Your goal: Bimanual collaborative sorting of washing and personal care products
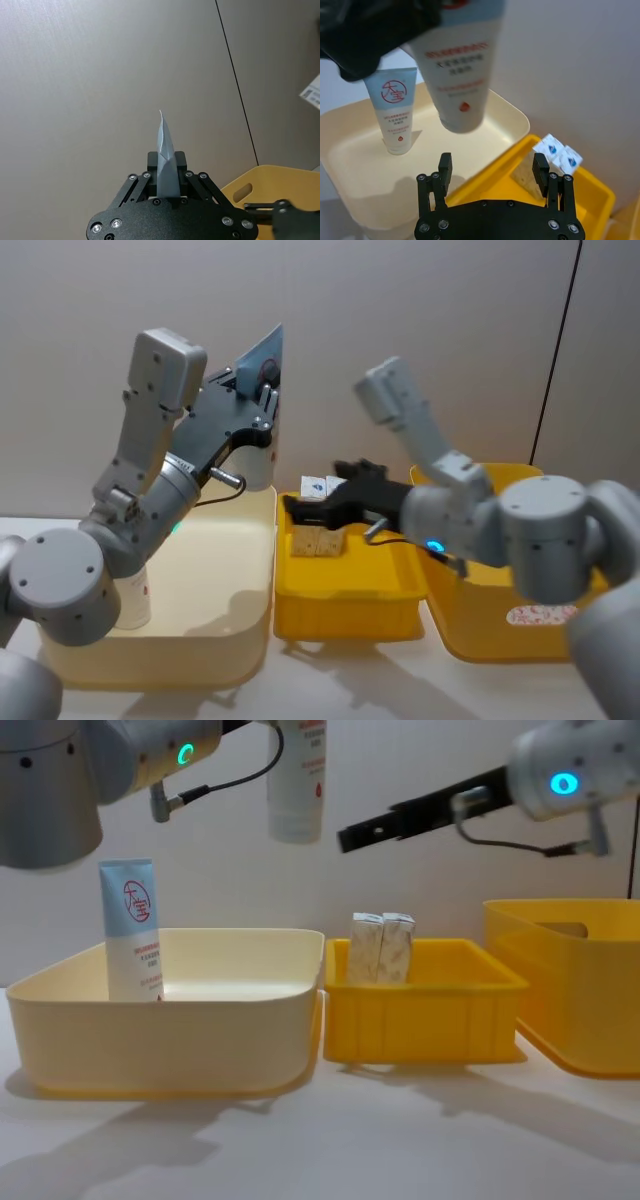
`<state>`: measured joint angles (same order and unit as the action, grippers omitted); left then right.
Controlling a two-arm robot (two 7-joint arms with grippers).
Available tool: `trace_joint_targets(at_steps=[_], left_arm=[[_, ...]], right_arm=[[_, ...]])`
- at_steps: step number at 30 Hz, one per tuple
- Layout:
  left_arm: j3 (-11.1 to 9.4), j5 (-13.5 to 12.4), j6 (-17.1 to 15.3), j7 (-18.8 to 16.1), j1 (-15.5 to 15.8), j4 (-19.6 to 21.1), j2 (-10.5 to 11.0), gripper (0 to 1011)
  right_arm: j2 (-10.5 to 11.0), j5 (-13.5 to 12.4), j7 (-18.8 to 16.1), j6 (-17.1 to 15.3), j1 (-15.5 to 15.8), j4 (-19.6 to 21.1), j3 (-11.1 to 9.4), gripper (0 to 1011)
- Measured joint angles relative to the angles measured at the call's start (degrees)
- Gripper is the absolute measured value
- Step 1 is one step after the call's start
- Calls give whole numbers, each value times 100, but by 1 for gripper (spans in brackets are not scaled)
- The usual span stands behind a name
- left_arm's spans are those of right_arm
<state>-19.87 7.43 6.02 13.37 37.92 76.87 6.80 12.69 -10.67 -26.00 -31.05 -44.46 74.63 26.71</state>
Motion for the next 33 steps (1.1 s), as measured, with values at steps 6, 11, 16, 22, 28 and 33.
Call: trace_joint_targets(at_steps=[6,11,16,22,28,33], left_arm=[[10,19,48,51,13,-67,-67,203],[20,21,64,83,13,-88,-105,202],[34,17,65,103,-7,-87,-126,203],[54,3,54,118,-45,-51,-146,202],[76,-35,23,119,-88,7,-160,202],[89,-64,0,118,-115,43,-168,203]], right_arm=[[-244,249,-95,569,-325,-520,364,1001],[-383,389,-110,818,-490,-788,534,1001],[-506,519,-46,976,-599,-976,651,1001],[-608,645,142,1061,-644,-1076,687,1001],[-679,700,293,1118,-646,-1124,659,1001],[-719,727,380,1153,-643,-1146,623,929]])
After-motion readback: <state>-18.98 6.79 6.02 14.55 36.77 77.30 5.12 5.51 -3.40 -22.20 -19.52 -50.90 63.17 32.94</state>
